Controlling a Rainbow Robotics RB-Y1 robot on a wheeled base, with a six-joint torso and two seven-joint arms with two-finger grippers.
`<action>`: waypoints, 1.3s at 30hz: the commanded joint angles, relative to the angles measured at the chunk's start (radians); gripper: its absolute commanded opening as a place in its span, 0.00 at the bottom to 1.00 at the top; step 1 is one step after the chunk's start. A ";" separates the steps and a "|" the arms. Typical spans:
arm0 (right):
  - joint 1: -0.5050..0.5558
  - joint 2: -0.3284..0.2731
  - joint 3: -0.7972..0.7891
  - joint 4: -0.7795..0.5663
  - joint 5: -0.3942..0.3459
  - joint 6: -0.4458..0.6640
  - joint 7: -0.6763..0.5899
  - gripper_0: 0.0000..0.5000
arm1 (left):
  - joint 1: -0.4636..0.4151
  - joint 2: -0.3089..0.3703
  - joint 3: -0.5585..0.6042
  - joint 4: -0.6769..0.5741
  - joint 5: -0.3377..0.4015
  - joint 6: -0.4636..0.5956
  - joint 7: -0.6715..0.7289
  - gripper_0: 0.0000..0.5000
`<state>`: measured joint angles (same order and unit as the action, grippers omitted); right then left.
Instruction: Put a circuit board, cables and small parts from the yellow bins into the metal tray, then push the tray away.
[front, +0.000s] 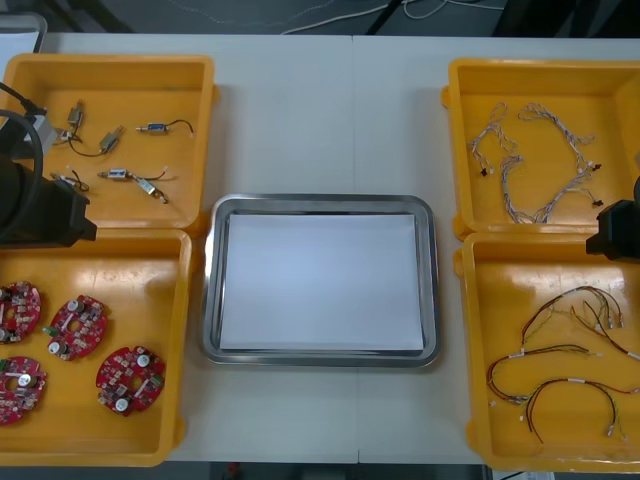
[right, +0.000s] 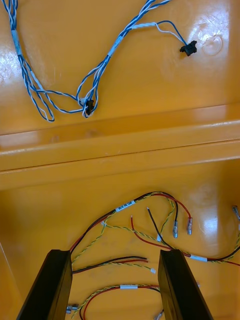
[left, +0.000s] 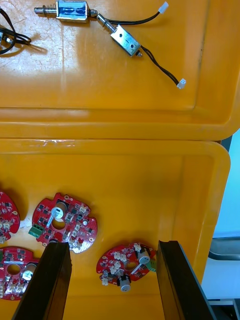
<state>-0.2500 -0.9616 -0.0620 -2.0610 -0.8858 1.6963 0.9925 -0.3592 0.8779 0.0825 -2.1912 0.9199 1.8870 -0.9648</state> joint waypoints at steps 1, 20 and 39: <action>0.011 0.011 -0.032 -0.028 0.004 -0.003 0.029 1.00 | 0.014 0.033 0.031 -0.027 -0.009 -0.008 0.012 1.00; 0.011 0.011 -0.032 -0.028 0.004 -0.003 0.029 1.00 | 0.014 0.033 0.031 -0.027 -0.009 -0.008 0.012 1.00; 0.011 0.011 -0.032 -0.028 0.004 -0.003 0.029 1.00 | 0.014 0.033 0.031 -0.027 -0.009 -0.008 0.012 1.00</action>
<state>-0.2500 -0.9616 -0.0620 -2.0610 -0.8858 1.6963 0.9925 -0.3592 0.8779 0.0825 -2.1912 0.9199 1.8870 -0.9648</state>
